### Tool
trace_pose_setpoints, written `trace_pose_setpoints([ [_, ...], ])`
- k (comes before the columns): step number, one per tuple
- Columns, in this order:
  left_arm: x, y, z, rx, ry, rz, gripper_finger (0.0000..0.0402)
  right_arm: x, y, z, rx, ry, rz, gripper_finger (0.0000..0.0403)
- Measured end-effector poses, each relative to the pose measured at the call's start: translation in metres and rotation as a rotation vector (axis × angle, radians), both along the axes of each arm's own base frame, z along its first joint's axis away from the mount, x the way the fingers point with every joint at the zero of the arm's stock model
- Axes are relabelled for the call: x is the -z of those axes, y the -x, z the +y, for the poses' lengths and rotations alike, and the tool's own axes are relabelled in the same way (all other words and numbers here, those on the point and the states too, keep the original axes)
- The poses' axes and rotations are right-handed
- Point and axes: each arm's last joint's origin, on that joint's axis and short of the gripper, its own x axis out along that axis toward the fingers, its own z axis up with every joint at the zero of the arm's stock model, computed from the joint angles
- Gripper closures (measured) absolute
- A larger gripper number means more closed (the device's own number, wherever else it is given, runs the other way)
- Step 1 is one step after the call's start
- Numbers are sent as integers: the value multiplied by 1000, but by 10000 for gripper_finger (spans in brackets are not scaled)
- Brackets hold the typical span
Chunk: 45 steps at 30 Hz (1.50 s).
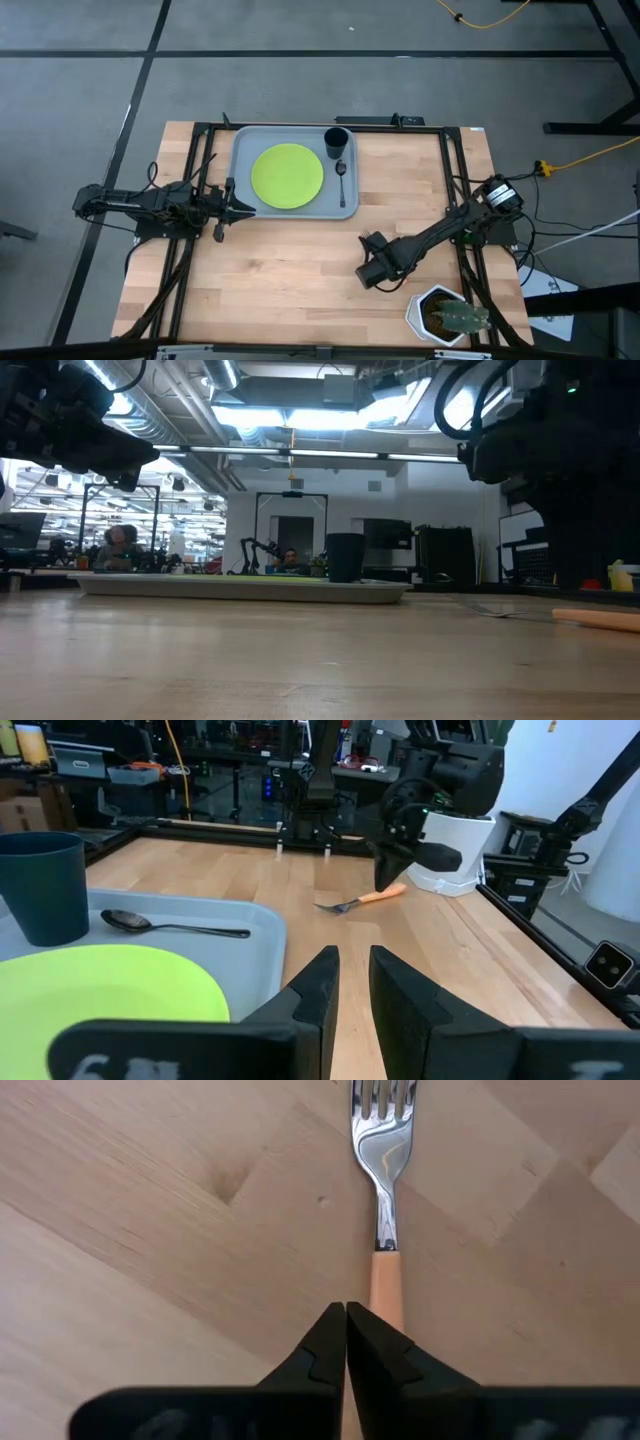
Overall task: Pick and place plate/cup/fork/spoon on tray
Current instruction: Put the orange fork on the gray tray to the left of the black spoon
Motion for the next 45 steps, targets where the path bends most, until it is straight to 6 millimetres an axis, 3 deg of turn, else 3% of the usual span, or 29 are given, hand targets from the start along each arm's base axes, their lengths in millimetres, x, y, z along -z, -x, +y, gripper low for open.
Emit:
trace_pose_setpoints([
  [14, 0, 0, 0, 0, 0, 0, 349, 0, 4, 0, -4, 32, 18, 296],
  [39, 0, 0, 0, 0, 0, 0, 349, 29, 16, -6, -34, -25, 40, 297],
  [45, 0, 0, 0, 0, 0, 0, 349, 29, 15, -7, -33, -31, 36, 334],
])
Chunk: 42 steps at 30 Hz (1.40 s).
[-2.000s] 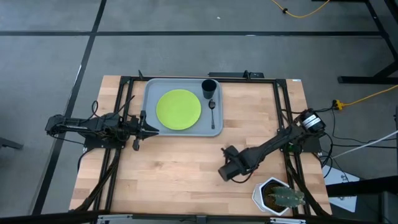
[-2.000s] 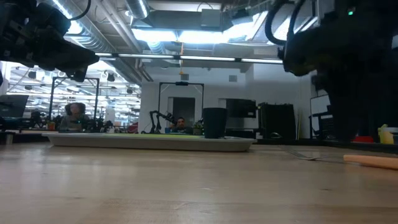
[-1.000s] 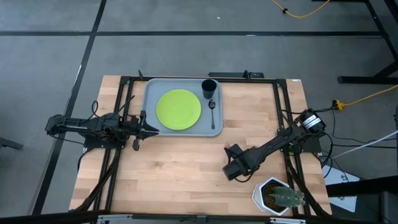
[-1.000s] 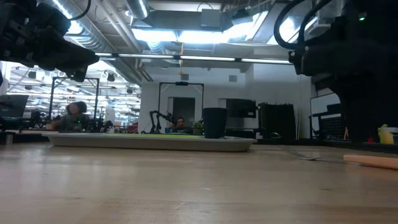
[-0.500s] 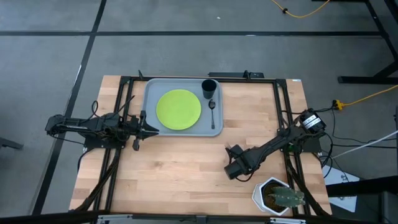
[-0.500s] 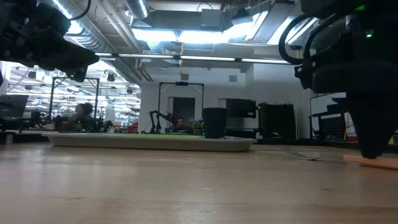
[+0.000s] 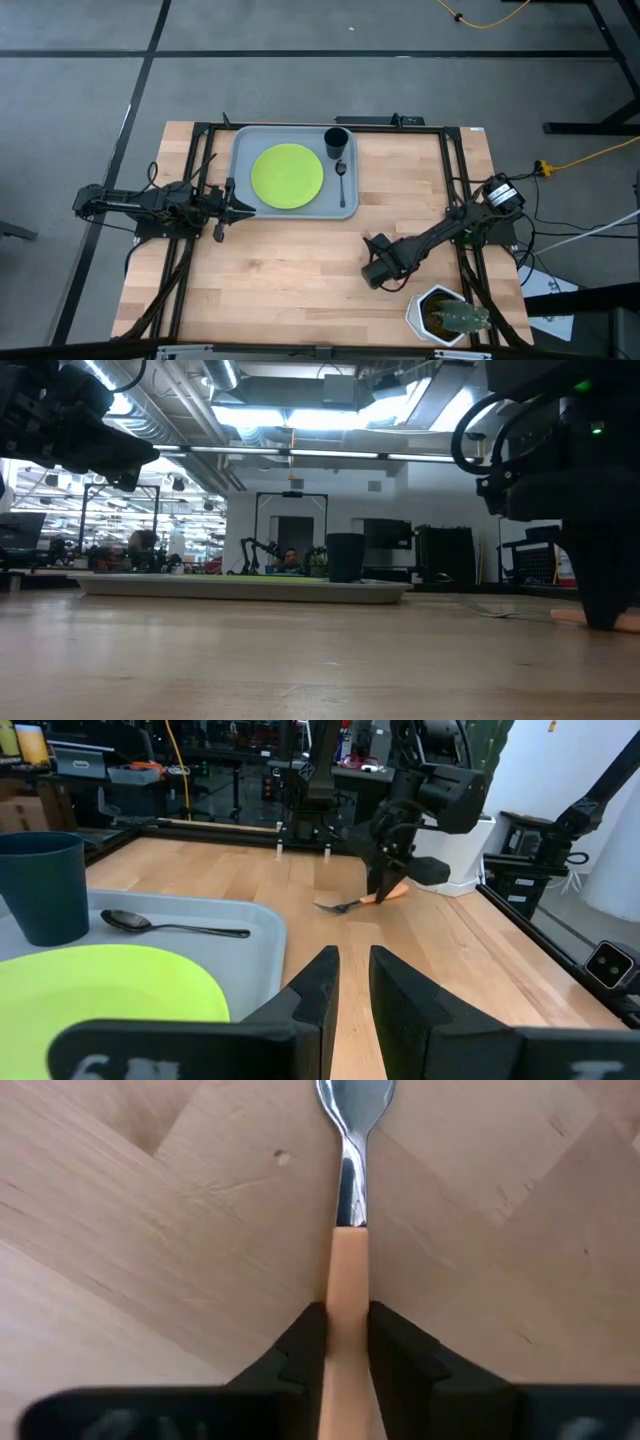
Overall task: Pick and place plate/cup/fork/spoon on tray
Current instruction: Put the orange fork on the gray tray to the left of the black spoon
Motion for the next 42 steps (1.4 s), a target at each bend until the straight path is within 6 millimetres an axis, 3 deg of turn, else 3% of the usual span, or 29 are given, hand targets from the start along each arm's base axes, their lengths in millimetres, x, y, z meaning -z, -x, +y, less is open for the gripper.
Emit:
trace_pose_setpoints([
  [2, 0, 0, 0, 0, 0, 0, 349, 0, -1, -1, 3, -5, -2, 352],
  [8, 0, 0, 0, 0, 0, 0, 349, -5, -15, -3, 13, -43, -56, 352],
  [17, 0, 0, 0, 0, 0, 0, 349, -50, -54, -12, 81, 79, -278, 352],
  [22, 0, 0, 0, 0, 0, 0, 349, -68, -79, -52, 220, 130, -356, 352],
  [31, 0, 0, 0, 0, 0, 1, 349, -49, -111, -146, 488, 68, -414, 352],
  [36, 0, 0, 0, 0, 0, 0, 349, -39, -117, -174, 531, 9, -416, 352],
  [42, 0, 0, 0, 0, 0, 0, 349, -45, -120, -192, 491, 1, -442, 352],
])
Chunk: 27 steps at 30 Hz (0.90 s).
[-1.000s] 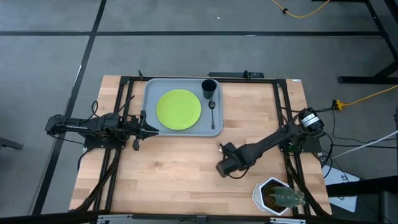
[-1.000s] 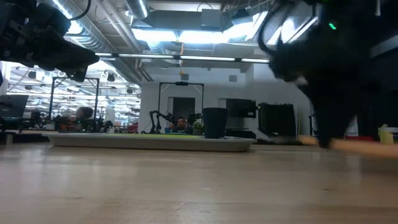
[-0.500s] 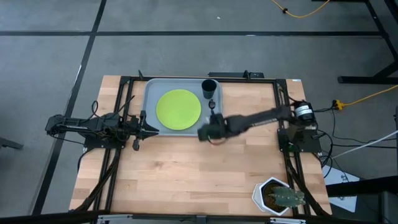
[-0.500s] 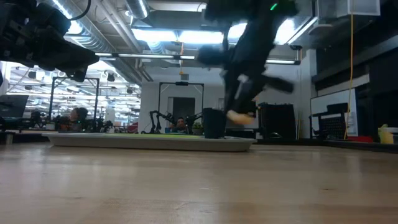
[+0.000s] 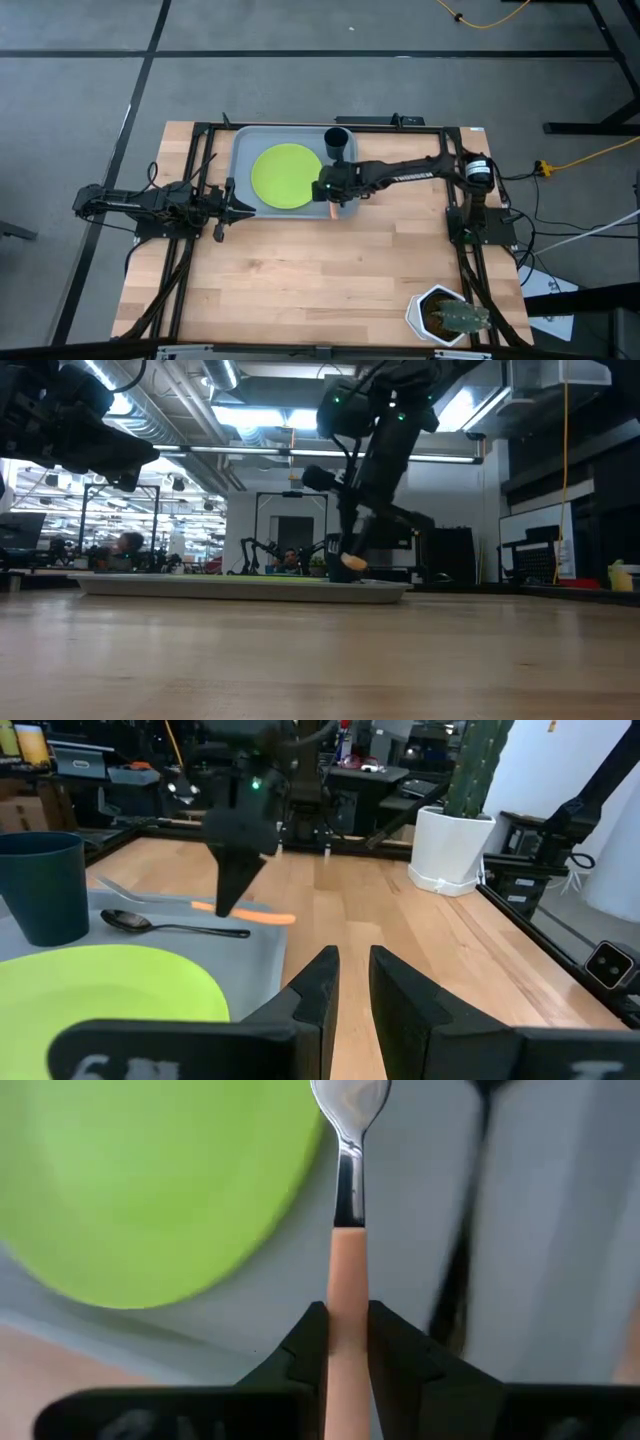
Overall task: Pick and place plate/cup/fork/spoon on tray
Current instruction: Put the orange fork on the gray tray to the left of the black spoon
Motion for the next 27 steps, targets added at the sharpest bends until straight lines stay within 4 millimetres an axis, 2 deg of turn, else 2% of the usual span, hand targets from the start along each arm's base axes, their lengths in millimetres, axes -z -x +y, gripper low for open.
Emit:
trace_pose_setpoints([
  [3, 0, 0, 0, 0, 0, 0, 349, -4, -4, -8, -6, -6, -23, 352],
  [10, 0, 0, 0, 0, 0, 0, 349, 0, -1, -19, 44, -28, 7, 352],
  [18, 0, 0, 0, 0, 0, 1, 349, 20, -9, -29, 33, -49, 2, 352],
  [27, 0, 0, 0, -1, 0, 0, 349, 24, -8, -37, 47, -48, 10, 352],
])
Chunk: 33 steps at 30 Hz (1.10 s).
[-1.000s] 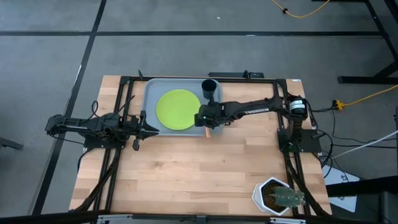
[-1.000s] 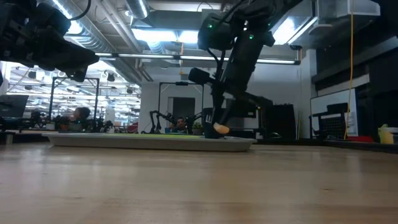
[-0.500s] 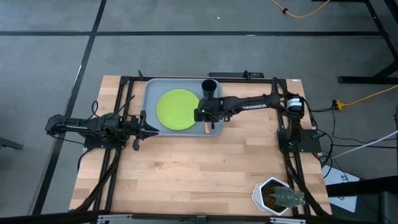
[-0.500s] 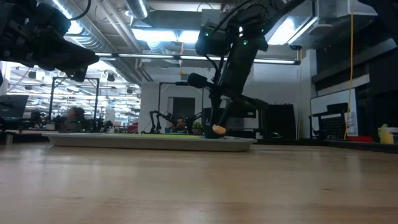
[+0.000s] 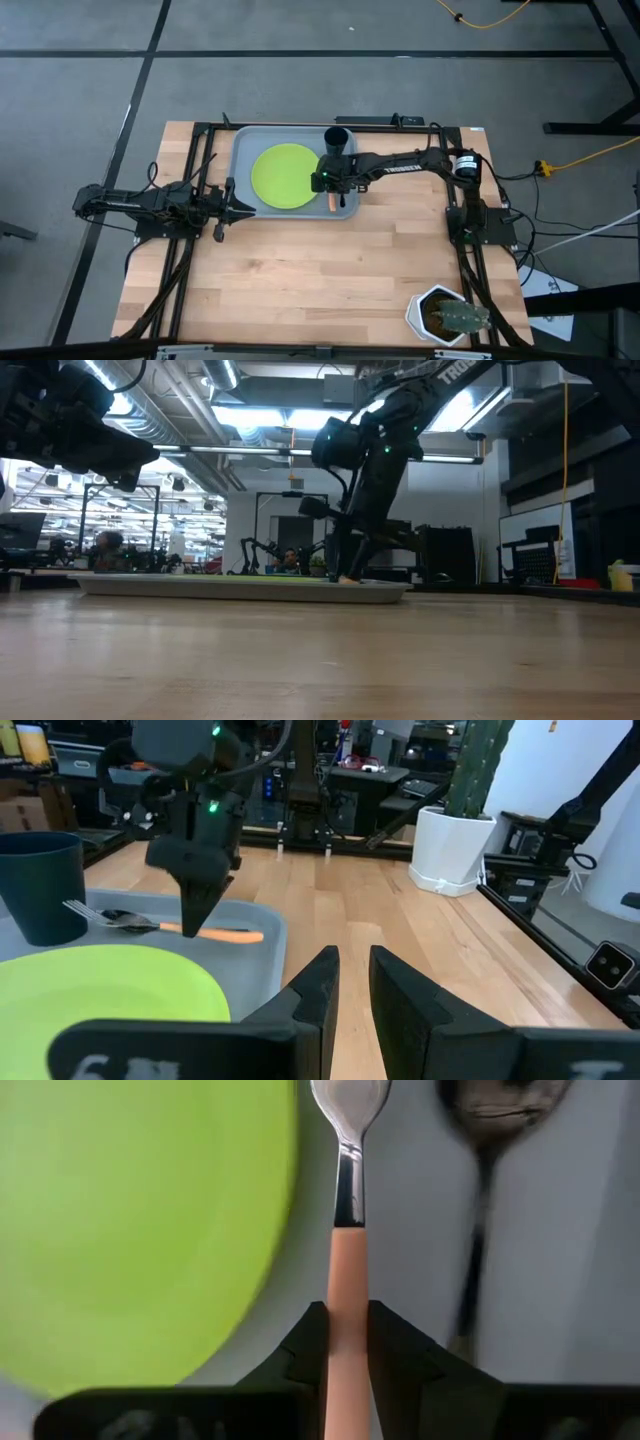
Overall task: Pick and place plate/cup/fork/spoon on tray
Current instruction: Put the orange fork on the gray tray to the left of the black spoon, then return to Home Position
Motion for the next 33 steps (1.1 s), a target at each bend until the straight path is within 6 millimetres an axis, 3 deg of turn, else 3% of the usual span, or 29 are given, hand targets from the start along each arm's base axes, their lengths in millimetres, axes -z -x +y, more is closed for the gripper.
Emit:
trace_pose_setpoints([
  [10, 0, 0, 0, 1, 0, 0, 349, 8, -3, -1, -31, 5, 7, 350],
  [17, 0, 0, 0, 2, 0, 0, 349, 9, 0, -2, -14, 21, 32, 300],
  [27, 0, 0, 0, 1, 0, 0, 349, 8, 0, -2, -14, 21, 32, 304],
  [30, 0, 0, 0, 1, 0, 0, 349, 2, -2, -2, -35, 31, 35, 304],
  [33, 0, 0, 0, 1, 0, 0, 349, -17, -6, 0, -73, 69, 50, 303],
])
